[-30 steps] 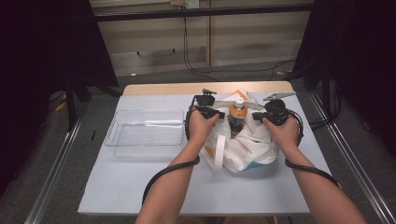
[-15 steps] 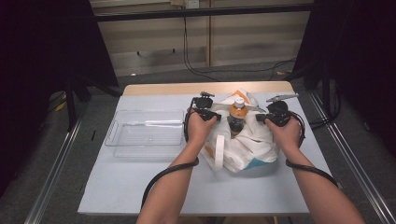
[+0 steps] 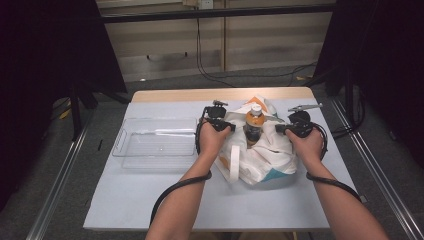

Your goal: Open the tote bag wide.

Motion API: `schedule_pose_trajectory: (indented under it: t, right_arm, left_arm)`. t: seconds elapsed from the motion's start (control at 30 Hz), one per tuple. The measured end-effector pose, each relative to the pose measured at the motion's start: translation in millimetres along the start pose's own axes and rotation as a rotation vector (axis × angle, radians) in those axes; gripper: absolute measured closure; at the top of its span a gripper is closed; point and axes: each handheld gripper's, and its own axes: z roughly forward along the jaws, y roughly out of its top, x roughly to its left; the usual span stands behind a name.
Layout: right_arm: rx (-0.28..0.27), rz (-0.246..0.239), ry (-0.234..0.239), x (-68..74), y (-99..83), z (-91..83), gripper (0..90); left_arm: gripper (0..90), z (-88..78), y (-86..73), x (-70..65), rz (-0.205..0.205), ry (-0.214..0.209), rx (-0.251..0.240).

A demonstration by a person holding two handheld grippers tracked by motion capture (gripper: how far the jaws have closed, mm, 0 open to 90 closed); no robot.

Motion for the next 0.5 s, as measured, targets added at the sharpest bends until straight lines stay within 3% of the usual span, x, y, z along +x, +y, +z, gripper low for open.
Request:
schedule_pose_trajectory:
  t: [0.3,0.33,0.5]
  right_arm:
    - [-0.023,-0.037,0.008,0.9,1.4,-18.9,90.0]
    - [-0.025,-0.048,0.006,1.4,1.9,-21.0,90.0]
    - [-0.022,-0.064,0.006,3.8,2.2,-29.0,89.2]
  left_arm:
    - [80.7,-7.9,1.6,-5.1,0.014,-0.018,-0.009]
    - [80.2,-8.5,1.8,-7.1,0.002,-0.019,-0.02]
    - [79.5,-18.4,3.8,-12.9,0.017,-0.032,-0.04]
